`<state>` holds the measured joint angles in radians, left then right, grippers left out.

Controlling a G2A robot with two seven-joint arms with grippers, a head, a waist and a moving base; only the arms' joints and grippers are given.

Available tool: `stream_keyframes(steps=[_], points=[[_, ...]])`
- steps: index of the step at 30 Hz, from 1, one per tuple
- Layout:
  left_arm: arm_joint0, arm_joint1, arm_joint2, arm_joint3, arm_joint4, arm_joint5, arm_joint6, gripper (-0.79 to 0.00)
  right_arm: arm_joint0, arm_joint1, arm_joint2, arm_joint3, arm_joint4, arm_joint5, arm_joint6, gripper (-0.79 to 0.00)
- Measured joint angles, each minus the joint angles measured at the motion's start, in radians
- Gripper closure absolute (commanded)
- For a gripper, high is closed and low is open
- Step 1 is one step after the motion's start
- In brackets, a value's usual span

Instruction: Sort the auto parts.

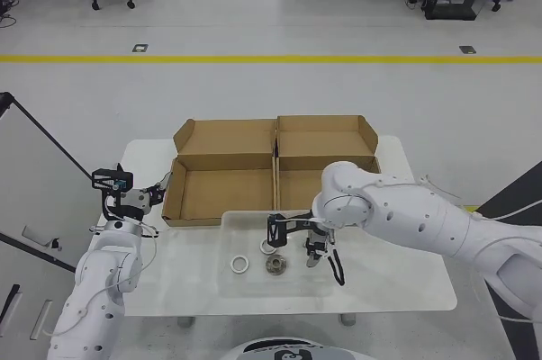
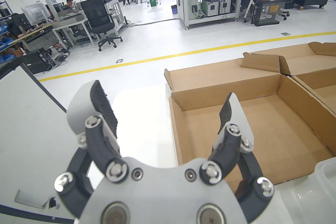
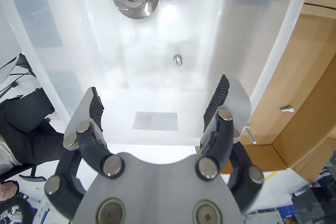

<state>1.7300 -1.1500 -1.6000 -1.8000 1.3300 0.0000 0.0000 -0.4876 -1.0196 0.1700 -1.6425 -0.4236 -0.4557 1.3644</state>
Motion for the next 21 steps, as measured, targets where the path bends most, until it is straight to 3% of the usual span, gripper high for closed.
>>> stream_keyframes(steps=[21], points=[[0.000, 0.000, 0.000, 0.000, 0.000, 0.000, 0.000, -0.785, -0.049, -0.076, 0.000, 0.124, -0.056, -0.008, -0.008, -0.459]])
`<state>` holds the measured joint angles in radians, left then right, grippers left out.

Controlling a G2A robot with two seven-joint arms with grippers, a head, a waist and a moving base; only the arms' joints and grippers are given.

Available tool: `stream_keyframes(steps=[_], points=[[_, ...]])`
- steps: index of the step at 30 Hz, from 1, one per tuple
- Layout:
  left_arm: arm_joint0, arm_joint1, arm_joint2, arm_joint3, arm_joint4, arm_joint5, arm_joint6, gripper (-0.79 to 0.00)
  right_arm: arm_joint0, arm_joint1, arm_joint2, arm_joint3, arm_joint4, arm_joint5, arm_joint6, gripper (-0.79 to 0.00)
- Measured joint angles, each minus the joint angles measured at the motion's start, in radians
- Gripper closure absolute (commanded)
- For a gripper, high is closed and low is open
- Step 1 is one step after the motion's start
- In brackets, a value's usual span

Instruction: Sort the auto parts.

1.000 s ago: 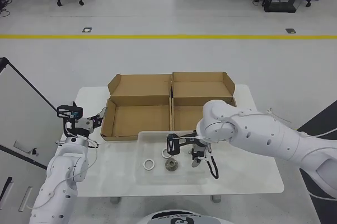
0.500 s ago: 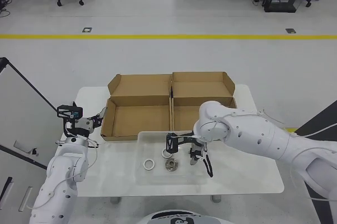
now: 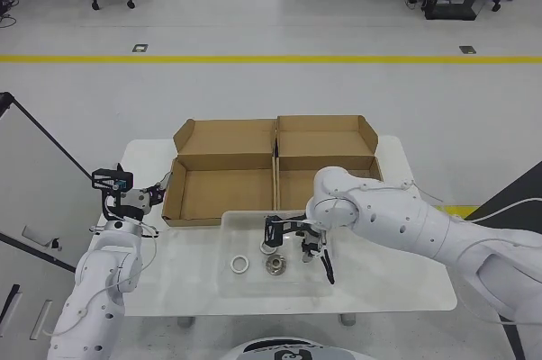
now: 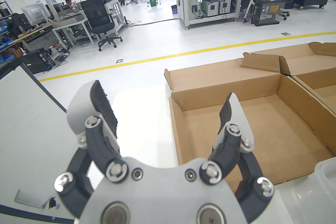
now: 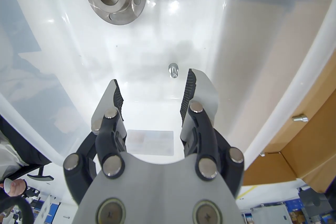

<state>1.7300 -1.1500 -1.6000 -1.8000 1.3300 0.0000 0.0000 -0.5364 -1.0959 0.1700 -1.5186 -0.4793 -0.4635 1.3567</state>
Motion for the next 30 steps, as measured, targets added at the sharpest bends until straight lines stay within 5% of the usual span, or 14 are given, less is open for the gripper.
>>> stream_keyframes(steps=[4, 30], points=[[0.000, 0.000, 0.000, 0.000, 0.000, 0.000, 0.000, -0.785, -0.002, -0.012, 0.000, 0.015, -0.004, 0.001, 0.001, -0.394], [0.000, 0.000, 0.000, 0.000, 0.000, 0.000, 0.000, -0.785, -0.012, -0.049, 0.000, 0.090, -0.024, 0.003, 0.003, -0.357]])
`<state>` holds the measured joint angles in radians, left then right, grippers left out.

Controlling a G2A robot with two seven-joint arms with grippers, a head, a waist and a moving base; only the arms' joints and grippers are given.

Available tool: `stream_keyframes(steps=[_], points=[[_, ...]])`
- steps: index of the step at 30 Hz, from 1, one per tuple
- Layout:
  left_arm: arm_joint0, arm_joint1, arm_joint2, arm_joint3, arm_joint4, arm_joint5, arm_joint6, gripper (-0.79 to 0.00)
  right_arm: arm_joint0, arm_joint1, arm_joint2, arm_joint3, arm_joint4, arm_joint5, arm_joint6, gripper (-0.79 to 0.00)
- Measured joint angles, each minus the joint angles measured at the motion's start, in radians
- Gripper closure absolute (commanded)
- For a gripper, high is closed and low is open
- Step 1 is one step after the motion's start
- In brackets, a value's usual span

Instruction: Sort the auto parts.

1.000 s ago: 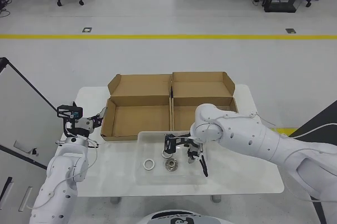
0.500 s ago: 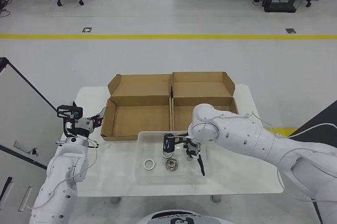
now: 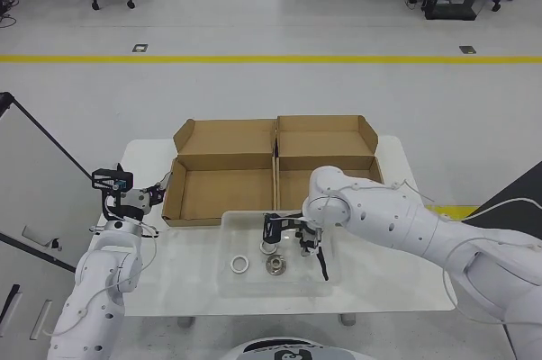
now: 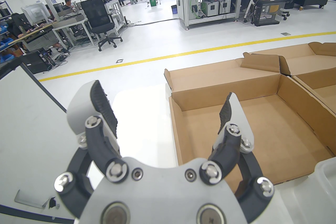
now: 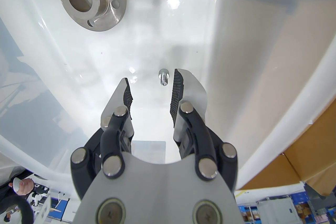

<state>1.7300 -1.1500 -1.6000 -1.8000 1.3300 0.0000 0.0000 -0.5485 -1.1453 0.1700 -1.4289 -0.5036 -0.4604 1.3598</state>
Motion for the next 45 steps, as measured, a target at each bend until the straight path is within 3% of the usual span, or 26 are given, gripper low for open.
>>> stream_keyframes(steps=[18, 28, 45], points=[[0.000, 0.000, 0.000, 0.000, 0.000, 0.000, 0.000, -0.785, -0.004, -0.013, 0.000, 0.028, -0.001, 0.006, 0.006, -0.302], [0.000, 0.000, 0.000, 0.000, 0.000, 0.000, 0.000, -0.785, -0.004, -0.015, 0.000, 0.029, -0.004, 0.013, 0.013, -0.203], [0.000, 0.000, 0.000, 0.000, 0.000, 0.000, 0.000, -0.785, -0.011, -0.016, 0.000, 0.028, -0.019, 0.012, 0.012, -0.129]])
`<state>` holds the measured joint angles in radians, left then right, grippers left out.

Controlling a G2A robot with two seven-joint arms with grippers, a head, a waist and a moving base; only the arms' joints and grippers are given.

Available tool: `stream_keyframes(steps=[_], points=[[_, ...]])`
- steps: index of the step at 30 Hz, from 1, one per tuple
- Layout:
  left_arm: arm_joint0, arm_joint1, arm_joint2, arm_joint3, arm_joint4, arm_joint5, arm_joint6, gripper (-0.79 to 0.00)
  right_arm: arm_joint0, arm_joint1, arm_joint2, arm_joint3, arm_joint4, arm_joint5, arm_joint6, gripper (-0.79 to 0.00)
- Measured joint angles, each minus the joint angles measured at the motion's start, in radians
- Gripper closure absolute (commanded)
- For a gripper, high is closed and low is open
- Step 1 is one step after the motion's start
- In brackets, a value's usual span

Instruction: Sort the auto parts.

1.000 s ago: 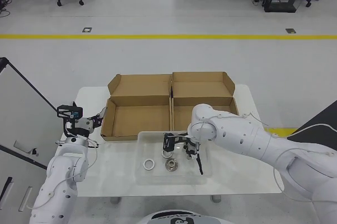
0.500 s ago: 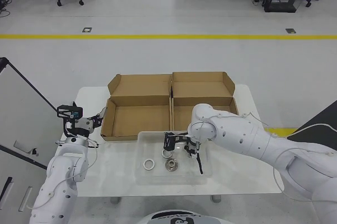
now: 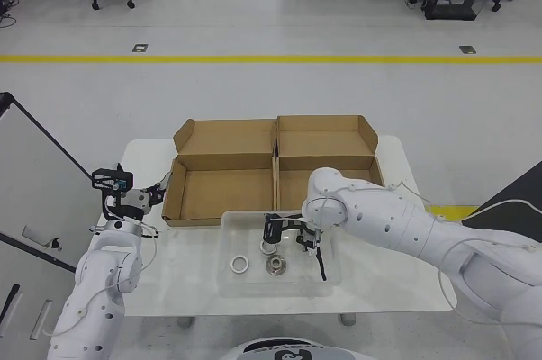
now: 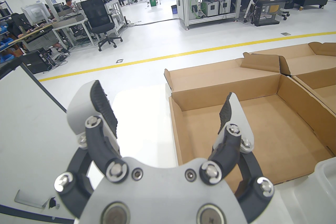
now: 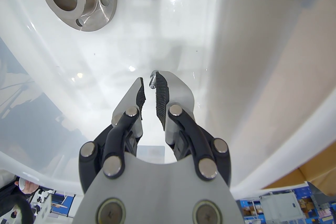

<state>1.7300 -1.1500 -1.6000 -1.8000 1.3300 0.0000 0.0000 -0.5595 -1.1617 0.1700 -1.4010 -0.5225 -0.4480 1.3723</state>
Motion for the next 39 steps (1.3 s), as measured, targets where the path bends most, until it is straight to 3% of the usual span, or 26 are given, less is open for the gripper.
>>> stream_keyframes(steps=[6, 29, 39], points=[[0.000, 0.000, 0.000, 0.000, 0.000, 0.000, 0.000, -0.785, -0.001, -0.001, 0.000, 0.002, -0.006, 0.001, 0.001, 0.000], [0.000, 0.000, 0.000, 0.000, 0.000, 0.000, 0.000, -0.785, 0.017, 0.008, 0.000, -0.043, -0.011, 0.016, 0.016, 0.000], [0.000, 0.000, 0.000, 0.000, 0.000, 0.000, 0.000, -0.785, 0.063, 0.047, 0.000, -0.140, 0.044, 0.003, 0.003, 0.000]])
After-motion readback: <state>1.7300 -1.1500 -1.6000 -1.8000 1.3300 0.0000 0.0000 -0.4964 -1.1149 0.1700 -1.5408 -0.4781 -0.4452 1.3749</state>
